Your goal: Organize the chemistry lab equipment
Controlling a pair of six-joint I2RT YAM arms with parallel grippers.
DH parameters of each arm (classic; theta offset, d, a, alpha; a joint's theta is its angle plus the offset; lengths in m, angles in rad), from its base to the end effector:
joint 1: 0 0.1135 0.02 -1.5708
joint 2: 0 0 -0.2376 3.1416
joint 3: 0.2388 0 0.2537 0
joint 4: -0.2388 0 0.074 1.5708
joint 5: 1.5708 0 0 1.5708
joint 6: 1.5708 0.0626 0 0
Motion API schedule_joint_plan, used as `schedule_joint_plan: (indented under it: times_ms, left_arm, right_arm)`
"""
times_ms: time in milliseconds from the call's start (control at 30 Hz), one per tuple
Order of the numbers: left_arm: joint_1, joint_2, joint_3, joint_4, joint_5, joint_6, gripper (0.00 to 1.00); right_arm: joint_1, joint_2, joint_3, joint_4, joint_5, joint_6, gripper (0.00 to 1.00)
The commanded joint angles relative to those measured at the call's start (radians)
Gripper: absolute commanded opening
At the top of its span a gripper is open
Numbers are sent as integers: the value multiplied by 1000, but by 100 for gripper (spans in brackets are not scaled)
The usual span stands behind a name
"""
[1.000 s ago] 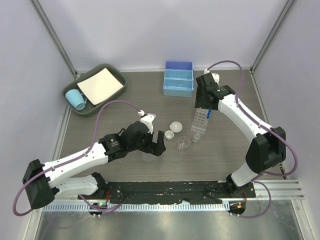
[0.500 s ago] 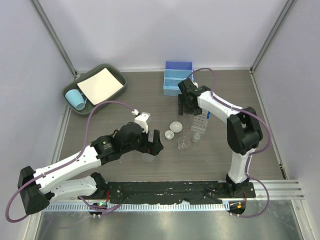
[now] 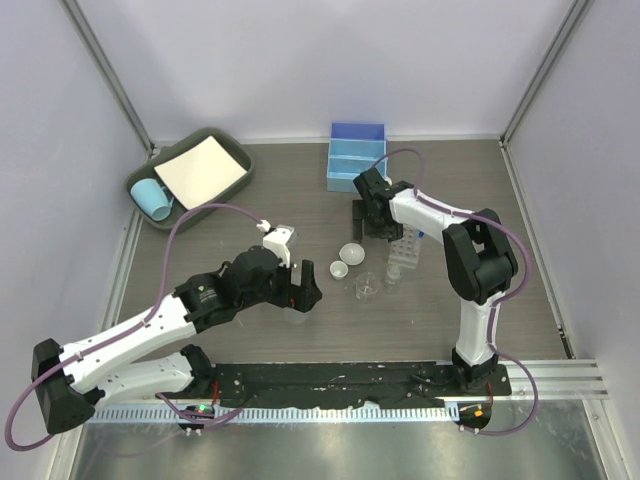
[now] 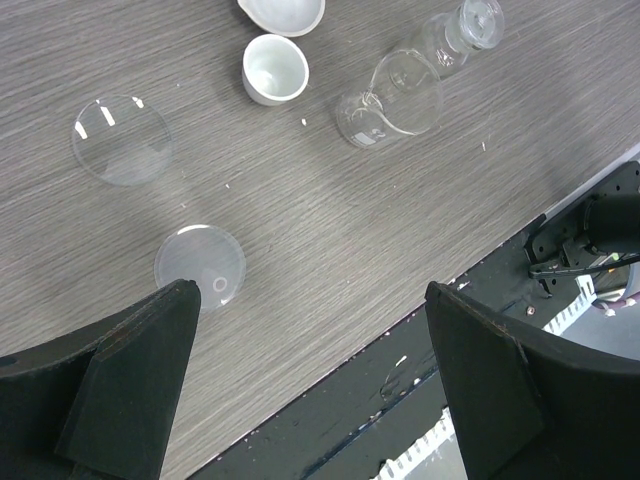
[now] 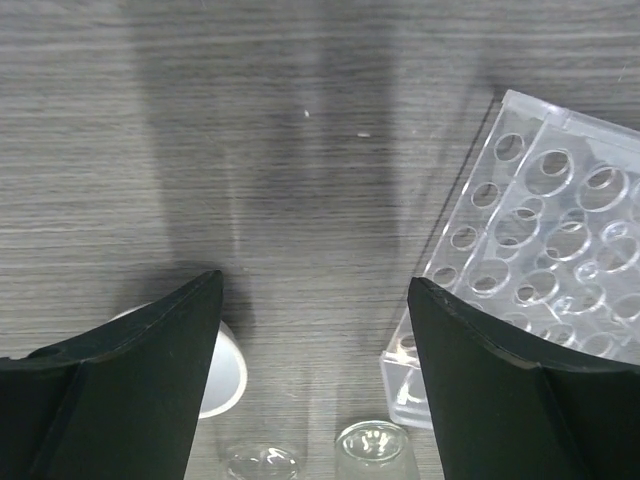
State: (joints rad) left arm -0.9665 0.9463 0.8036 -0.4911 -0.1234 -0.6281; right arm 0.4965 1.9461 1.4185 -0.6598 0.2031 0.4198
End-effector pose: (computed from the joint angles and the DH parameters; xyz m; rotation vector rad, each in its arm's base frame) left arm 0.1446 -0.1958 0.2500 0.3167 2.2813 -0.7342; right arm 0.3585 0.1799 0.1368 -0.0503 2.7097 -0.0151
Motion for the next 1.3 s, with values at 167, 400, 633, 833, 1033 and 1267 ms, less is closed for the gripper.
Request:
schedule_joint_plan:
  times_ms: [167,400,633,833,1033,1267]
  left_arm:
    - [5,-27,-7,5,-12,-18,100]
    - [5,-26,-4,9,-9,-19,100]
    - [5,-20,-1,20,-1,-21,100]
    - [5,-21,6,17,-4,-18,100]
    - [5,-30,8,19,4,-13,100]
    - [3,-20,2,14,-5,-2,100]
  right_arm:
    - [-12,-47,-85,35,67,2,83]
    - [-84,-70,-147,48,82,-7,83]
    - [-183,-79,-176,66,67,-7,83]
    - [-246,-67,-150,40,105,-10,84]
    - [-321,-53,-147,28,145,-12,84]
    - [-386,-55,-153,19,185,0,84]
